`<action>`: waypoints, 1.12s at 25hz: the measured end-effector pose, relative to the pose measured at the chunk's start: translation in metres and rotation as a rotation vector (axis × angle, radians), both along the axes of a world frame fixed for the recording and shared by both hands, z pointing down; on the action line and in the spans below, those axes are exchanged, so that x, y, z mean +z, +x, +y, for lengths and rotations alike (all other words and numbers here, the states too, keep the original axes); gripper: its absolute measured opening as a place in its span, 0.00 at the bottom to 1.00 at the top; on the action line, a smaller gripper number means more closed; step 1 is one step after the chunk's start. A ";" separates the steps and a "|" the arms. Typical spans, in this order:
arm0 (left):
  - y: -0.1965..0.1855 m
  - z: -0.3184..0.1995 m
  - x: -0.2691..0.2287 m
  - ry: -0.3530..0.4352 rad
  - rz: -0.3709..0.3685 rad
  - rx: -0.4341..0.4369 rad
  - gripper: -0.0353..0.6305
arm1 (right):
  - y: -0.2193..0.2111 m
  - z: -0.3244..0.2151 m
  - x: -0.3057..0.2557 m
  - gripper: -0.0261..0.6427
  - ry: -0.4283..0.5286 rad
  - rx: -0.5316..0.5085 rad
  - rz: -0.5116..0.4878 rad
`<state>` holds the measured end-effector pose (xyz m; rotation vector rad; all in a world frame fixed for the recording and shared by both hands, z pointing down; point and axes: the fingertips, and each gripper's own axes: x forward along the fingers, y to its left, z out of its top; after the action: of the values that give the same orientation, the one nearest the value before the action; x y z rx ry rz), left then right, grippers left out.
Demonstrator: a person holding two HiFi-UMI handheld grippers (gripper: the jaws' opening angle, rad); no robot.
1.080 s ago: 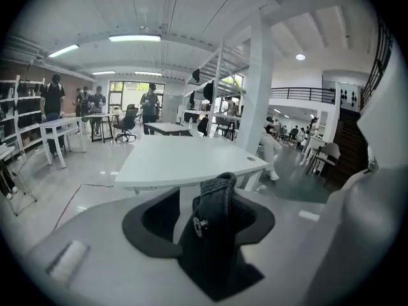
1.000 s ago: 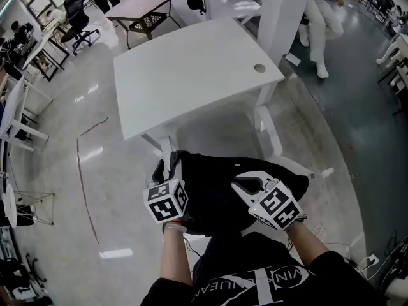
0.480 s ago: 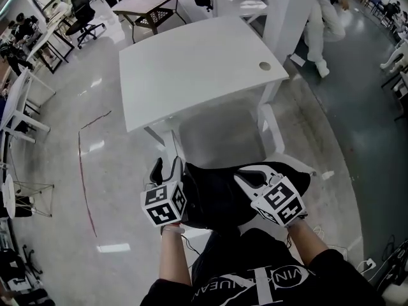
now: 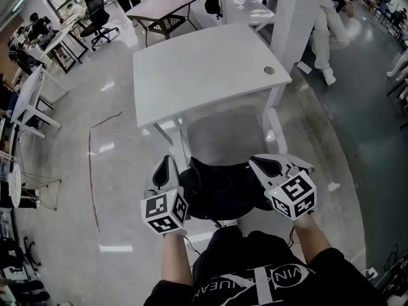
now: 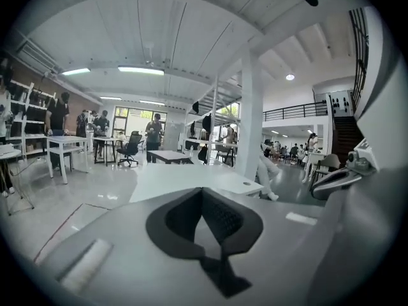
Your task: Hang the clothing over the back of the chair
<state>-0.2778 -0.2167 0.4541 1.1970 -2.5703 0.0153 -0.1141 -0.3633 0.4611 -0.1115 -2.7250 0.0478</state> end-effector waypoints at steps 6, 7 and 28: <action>0.037 0.022 -0.019 0.048 -0.035 -0.025 0.07 | 0.026 0.004 -0.027 0.07 0.021 0.009 -0.093; 0.045 0.024 -0.025 0.059 -0.054 -0.027 0.07 | 0.032 0.005 -0.032 0.07 0.028 0.007 -0.110; 0.195 0.078 -0.075 0.157 -0.216 -0.100 0.07 | 0.160 0.025 -0.071 0.06 0.067 0.033 -0.295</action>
<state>-0.0825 -0.1385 0.3792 1.1764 -2.8642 -0.0846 0.0456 -0.3382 0.3904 -0.0582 -3.0191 -0.0555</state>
